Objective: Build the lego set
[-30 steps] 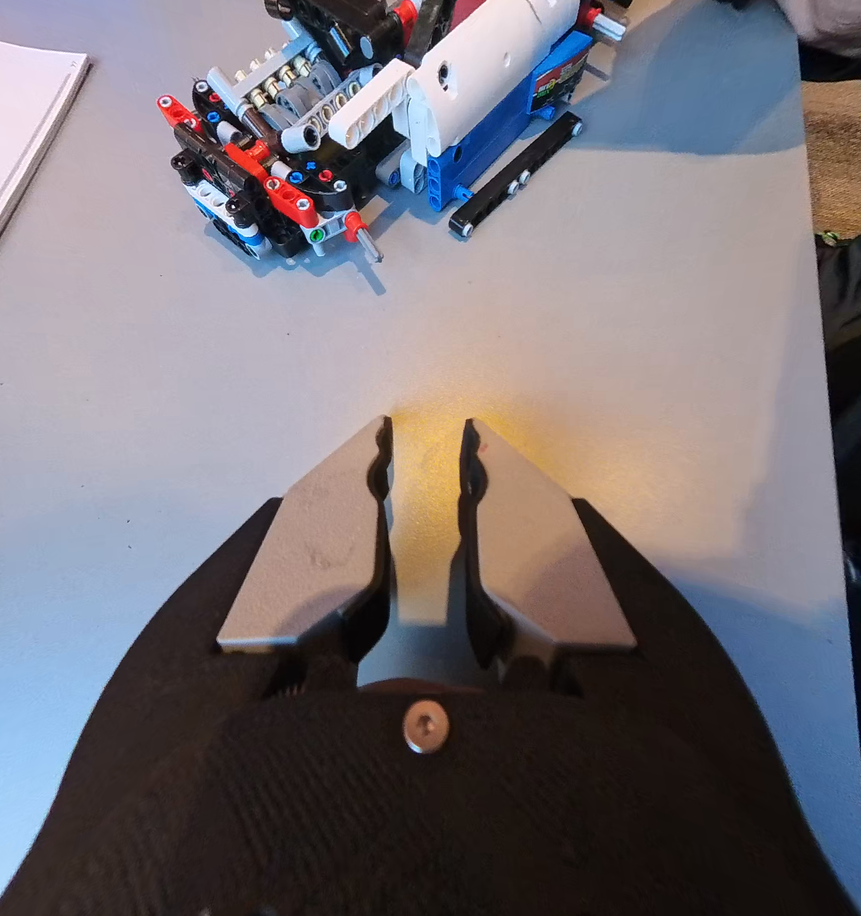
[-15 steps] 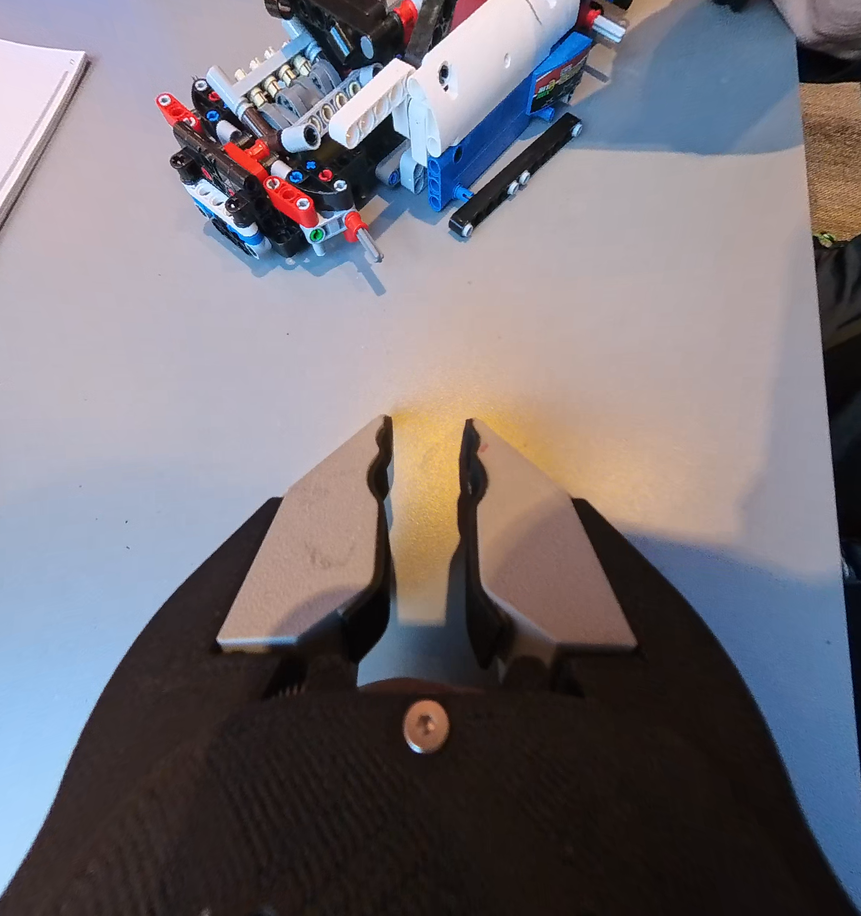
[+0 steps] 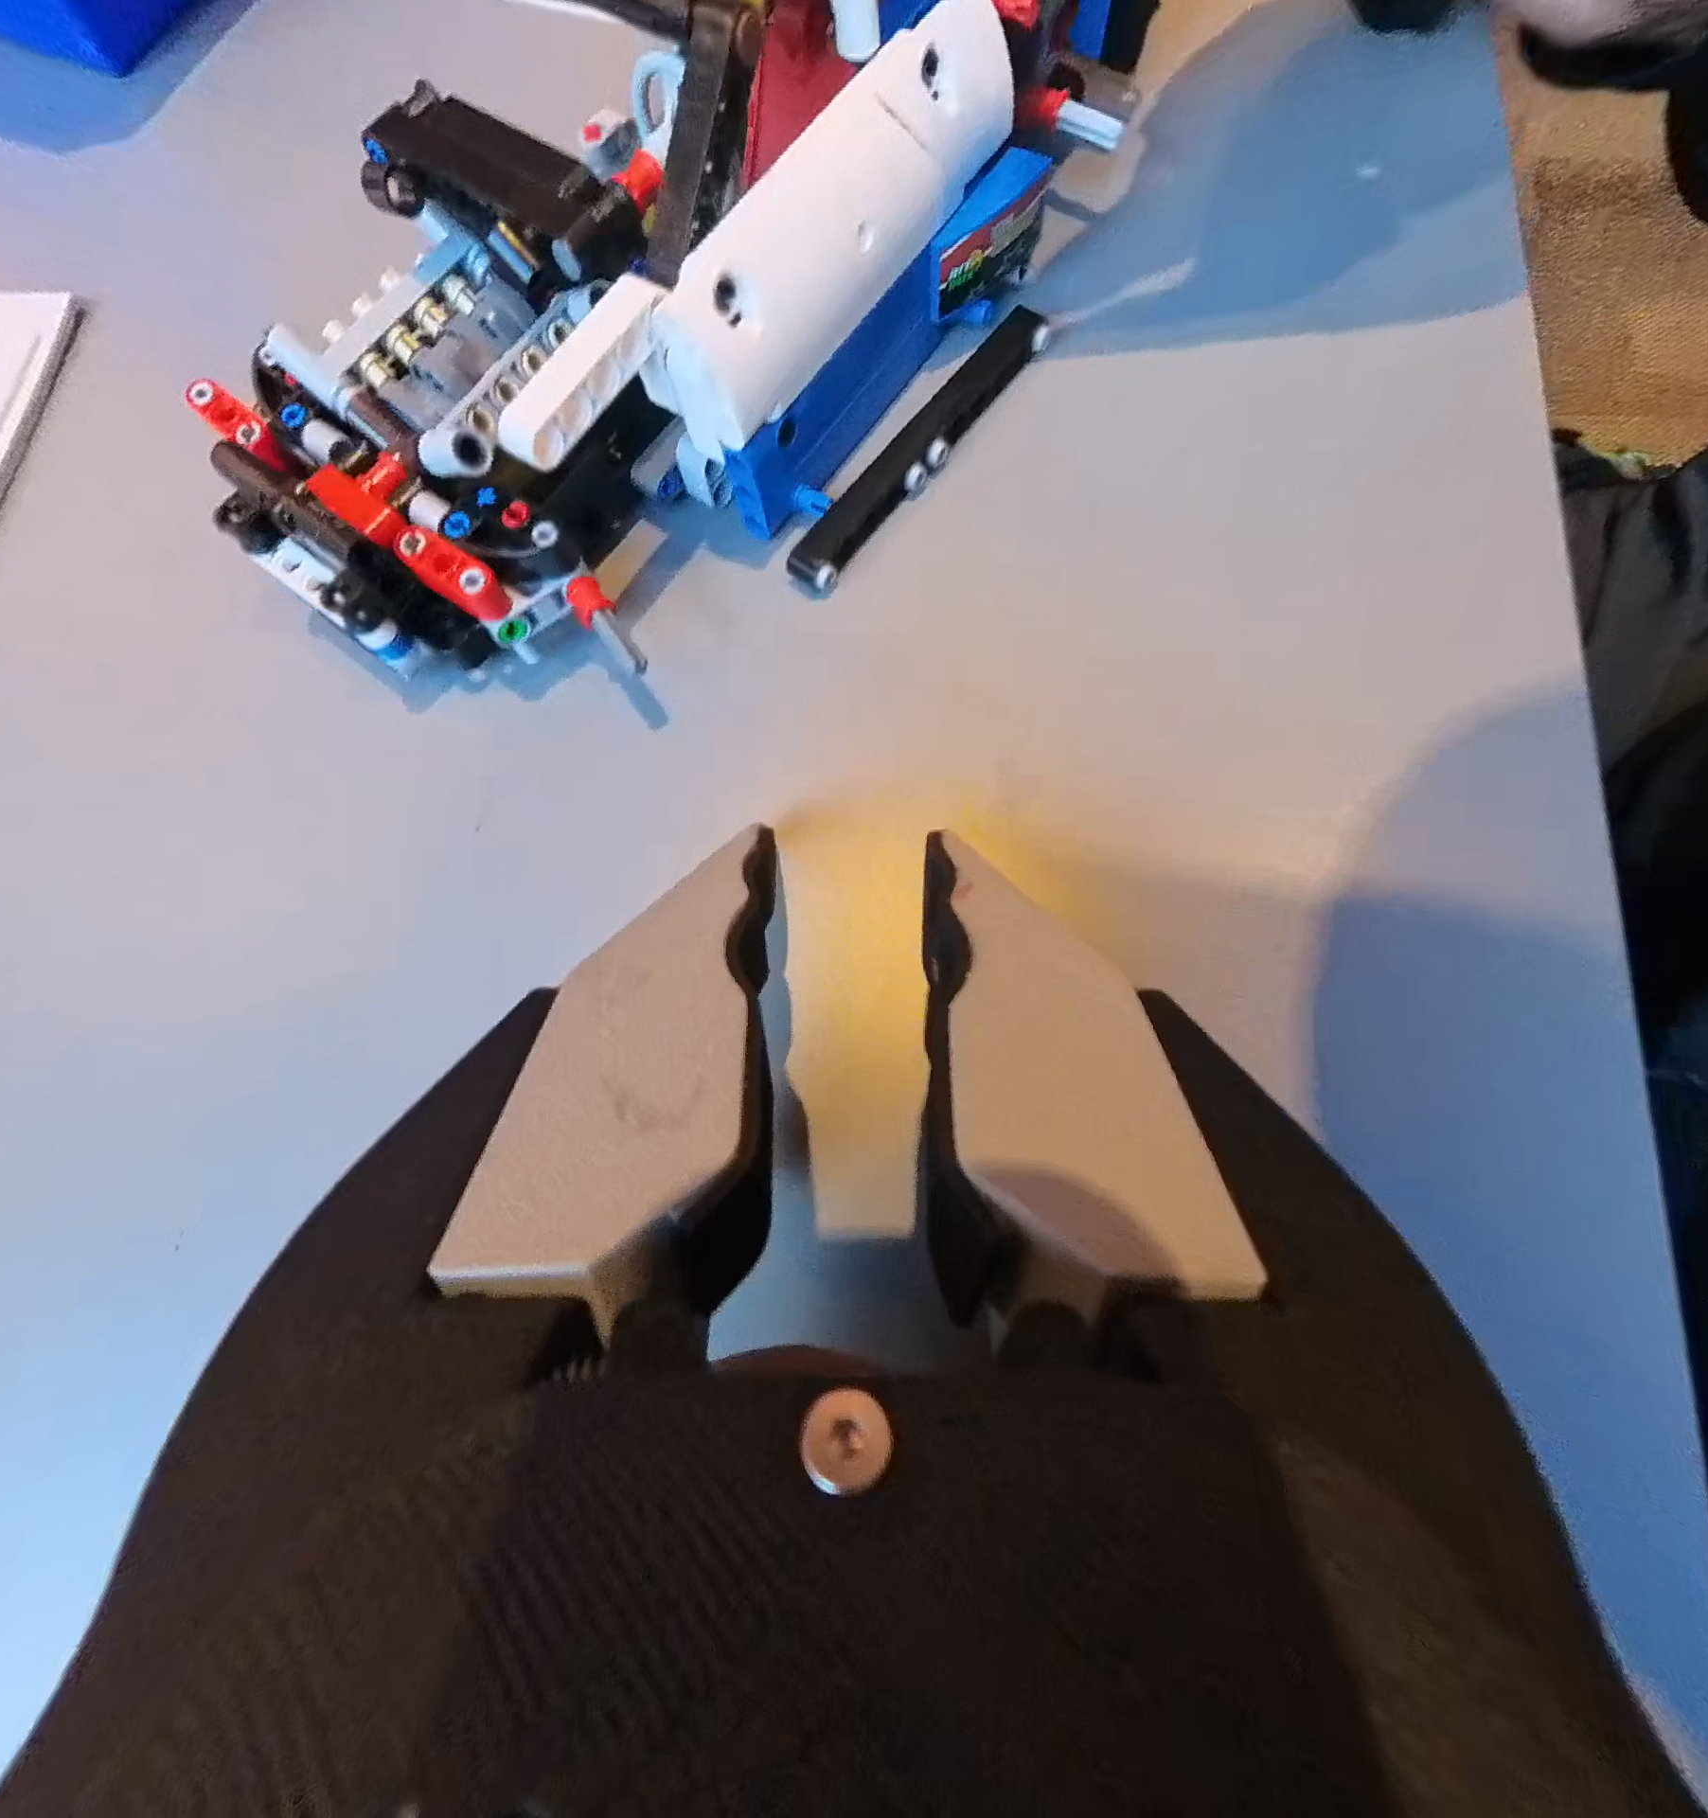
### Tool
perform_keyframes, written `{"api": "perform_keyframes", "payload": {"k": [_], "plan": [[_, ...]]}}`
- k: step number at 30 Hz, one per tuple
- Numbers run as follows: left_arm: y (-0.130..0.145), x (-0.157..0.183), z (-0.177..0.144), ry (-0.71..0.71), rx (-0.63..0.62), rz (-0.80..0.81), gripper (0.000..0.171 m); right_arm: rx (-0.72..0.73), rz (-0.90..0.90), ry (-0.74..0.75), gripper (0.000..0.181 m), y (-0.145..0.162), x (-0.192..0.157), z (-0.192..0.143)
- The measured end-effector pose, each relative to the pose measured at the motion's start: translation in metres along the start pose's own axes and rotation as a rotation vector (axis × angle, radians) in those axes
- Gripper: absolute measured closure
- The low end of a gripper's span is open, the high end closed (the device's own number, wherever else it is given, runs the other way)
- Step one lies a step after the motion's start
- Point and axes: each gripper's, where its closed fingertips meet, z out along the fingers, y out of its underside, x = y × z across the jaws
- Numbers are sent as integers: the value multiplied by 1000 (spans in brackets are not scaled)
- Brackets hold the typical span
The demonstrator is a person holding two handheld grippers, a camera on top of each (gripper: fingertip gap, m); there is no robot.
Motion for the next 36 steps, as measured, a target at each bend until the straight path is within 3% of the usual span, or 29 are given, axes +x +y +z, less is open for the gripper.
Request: {"api": "perform_keyframes", "payload": {"k": [7, 10, 14, 17, 36], "plan": [[-15, -9, 18, -39, -7, -51, 145, -269, 67, -112, 171, 35, -24, -14], [-21, -9, 24, -32, -9, -58, 146, -399, -9, -32, 168, 54, -18, -15], [-28, -6, 32, -10, -10, -65, 146, -426, -28, 24, 141, 57, -14, -13], [-32, -6, 36, -4, -10, -73, 146, -486, -26, 1, 135, 71, -21, -10], [-42, 0, 47, -8, -8, -87, 149, -587, -119, 0, 140, 80, -24, 9]]}}
